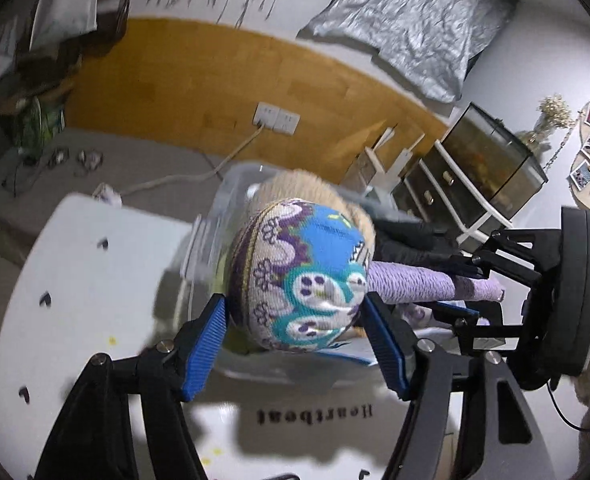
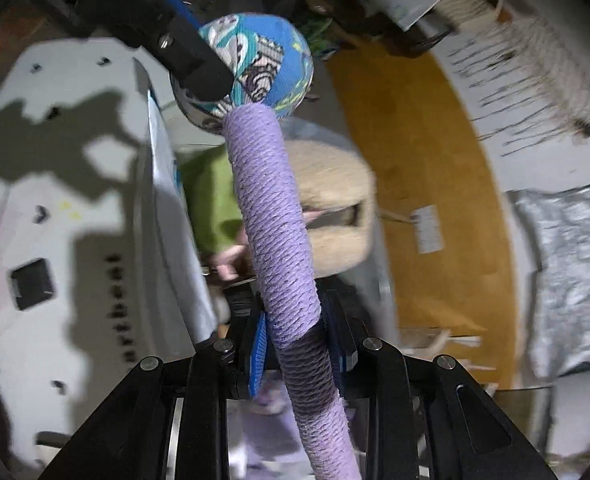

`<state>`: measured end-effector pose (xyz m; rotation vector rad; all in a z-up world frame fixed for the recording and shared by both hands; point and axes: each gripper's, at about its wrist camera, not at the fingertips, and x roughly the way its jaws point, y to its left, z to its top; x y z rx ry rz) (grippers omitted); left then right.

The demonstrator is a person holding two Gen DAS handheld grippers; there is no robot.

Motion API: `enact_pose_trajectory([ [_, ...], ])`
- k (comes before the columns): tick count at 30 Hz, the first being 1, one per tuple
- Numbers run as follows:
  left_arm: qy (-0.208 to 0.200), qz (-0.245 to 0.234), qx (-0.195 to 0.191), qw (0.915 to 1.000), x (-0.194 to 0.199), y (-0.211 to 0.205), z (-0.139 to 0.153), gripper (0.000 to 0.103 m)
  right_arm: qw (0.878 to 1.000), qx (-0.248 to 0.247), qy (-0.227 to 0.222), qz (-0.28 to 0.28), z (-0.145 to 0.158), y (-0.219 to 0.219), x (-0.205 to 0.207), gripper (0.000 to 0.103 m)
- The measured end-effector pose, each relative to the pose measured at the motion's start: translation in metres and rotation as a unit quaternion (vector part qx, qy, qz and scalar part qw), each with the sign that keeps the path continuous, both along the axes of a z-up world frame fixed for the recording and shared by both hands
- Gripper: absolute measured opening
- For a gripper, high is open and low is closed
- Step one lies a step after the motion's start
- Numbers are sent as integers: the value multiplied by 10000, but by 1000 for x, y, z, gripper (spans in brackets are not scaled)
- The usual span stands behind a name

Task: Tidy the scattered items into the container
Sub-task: 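Lower the stick with both tools into the box onto the white bag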

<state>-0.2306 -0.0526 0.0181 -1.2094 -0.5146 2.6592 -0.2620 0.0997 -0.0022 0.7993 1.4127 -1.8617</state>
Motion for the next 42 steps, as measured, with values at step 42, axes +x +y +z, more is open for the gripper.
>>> enact_pose_trajectory([
  [42,-321,-646,-1874,9796,-46,31,-42,75,9079,-1550,-3032,-2446,-11,114,-64,14],
])
